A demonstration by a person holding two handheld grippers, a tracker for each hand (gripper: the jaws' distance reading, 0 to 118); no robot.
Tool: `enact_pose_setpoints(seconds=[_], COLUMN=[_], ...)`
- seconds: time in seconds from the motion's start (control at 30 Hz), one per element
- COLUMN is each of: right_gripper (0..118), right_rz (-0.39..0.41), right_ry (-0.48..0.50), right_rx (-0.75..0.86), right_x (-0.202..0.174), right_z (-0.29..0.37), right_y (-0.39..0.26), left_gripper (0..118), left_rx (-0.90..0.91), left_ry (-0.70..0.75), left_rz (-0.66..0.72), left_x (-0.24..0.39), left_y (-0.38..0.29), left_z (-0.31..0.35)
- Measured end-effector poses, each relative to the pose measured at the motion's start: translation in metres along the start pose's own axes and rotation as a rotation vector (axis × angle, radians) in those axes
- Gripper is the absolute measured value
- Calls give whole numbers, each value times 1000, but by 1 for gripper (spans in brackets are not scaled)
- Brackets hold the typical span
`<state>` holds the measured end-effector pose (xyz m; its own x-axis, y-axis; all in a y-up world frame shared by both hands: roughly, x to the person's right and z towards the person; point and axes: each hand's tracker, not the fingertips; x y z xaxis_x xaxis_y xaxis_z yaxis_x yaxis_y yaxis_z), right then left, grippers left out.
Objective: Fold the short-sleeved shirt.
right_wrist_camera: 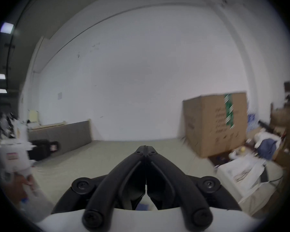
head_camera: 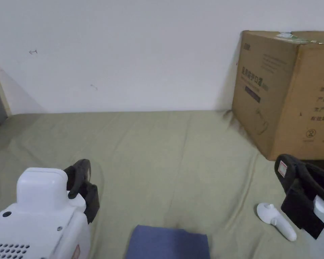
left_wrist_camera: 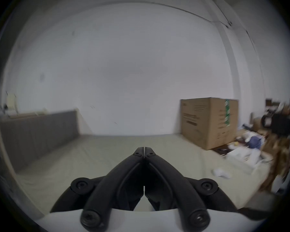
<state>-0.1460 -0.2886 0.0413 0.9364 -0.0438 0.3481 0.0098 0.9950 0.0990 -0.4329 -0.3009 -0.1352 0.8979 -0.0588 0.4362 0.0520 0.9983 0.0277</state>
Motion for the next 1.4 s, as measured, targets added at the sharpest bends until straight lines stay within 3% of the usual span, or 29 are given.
enact_pose_setpoints(seconds=[0.1,0.2,0.43,0.83,0.9,1.0,1.1,1.2,1.23,1.3,1.4], right_gripper=[0,0,0,0,0,0,0,0,0,0,0], right_rz=[36,11,37,-12,-31,-10,25,32,39,51,1], right_ry=[-97,-169,-171,-169,-143,-23,109,257,266,207,211], right_rx=[-11,-88,-110,-124,-113,-133,-338,-814,-986,-1167,-1260], right_x=[-2,2,8,8,7,1,-8,-17,-20,-22,-18], right_z=[-1,-1,9,7,1,-23,-71,-138,-156,-174,-185], right_y=[-25,-46,-55,-49,-40,-28,-36,-88,-116,-167,-212], left_gripper=[0,0,0,0,0,0,0,0,0,0,0], left_rx=[-10,-29,-67,-100,-101,-94,-141,-199,-224,-294,-482], left_ry=[47,117,95,48,45,40,37,21,9,-20,-130], left_rz=[44,5,29,36,28,39,57,102,121,152,248], left_x=[0,-1,-5,-4,-6,-12,-17,-24,-27,-34,-51], left_y=[-27,-46,-46,-46,-45,-45,-53,-67,-73,-83,-102], left_z=[6,10,12,7,7,5,-3,-11,-14,-23,-51])
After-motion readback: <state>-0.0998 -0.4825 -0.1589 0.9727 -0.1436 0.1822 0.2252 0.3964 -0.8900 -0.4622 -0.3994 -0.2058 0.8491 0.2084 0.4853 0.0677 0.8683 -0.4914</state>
